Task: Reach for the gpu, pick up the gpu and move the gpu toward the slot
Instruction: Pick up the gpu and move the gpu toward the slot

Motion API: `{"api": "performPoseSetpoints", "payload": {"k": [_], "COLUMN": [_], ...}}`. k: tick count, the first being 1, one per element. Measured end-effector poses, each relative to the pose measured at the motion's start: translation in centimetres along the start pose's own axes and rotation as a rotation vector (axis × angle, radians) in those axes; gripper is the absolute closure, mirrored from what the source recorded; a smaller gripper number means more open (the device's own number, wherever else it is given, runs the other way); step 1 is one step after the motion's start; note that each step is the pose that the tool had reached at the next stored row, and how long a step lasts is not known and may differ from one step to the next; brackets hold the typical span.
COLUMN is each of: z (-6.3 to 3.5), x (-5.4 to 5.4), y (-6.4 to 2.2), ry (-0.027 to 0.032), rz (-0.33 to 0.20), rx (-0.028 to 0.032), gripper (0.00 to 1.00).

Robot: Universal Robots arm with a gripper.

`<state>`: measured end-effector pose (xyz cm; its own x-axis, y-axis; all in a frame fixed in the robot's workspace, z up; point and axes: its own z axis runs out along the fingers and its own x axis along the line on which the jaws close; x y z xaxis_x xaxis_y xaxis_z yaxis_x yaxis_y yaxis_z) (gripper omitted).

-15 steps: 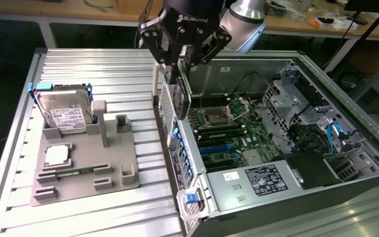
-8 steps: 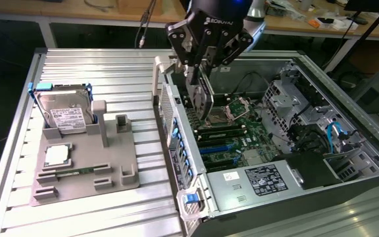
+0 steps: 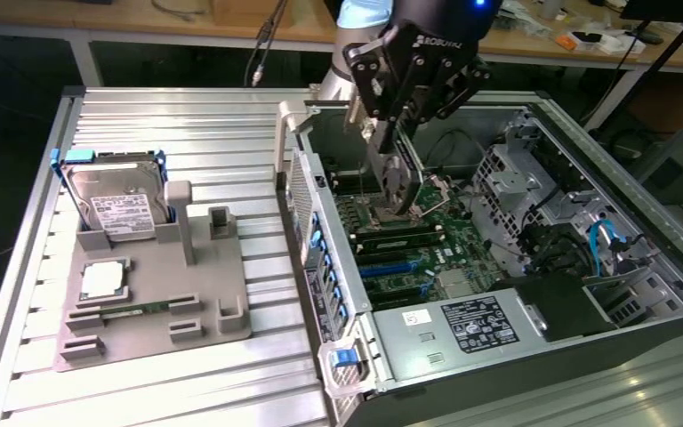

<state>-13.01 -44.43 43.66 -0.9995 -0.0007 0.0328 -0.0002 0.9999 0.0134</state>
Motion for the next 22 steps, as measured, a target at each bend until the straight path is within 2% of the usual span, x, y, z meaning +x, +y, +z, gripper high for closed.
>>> {"api": "performPoseSetpoints", "payload": {"k": [4, 14, 16, 18, 20, 21, 22], "z": [-0.07, 0.23, 0.47, 0.61, 0.74, 0.76, 0.76], "x": [-2.3, -6.9, -8.4, -9.3, -10.1, -10.2, -10.2], "y": [-0.07, -0.09, -0.09, -0.11, -0.11, -0.11, -0.12], "ry": [0.0047, 0.013, 0.0162, 0.017, 0.0171, 0.017, 0.0171], "rz": [0.0, 0.001, 0.001, 0.001, 0.001, 0.001, 0.001], "rx": [0.0047, 0.0185, 0.0229, 0.0257, 0.0315, 0.0341, 0.0341], "gripper": [0.73, 0.73, 0.73, 0.73, 0.73, 0.73, 0.73]}}
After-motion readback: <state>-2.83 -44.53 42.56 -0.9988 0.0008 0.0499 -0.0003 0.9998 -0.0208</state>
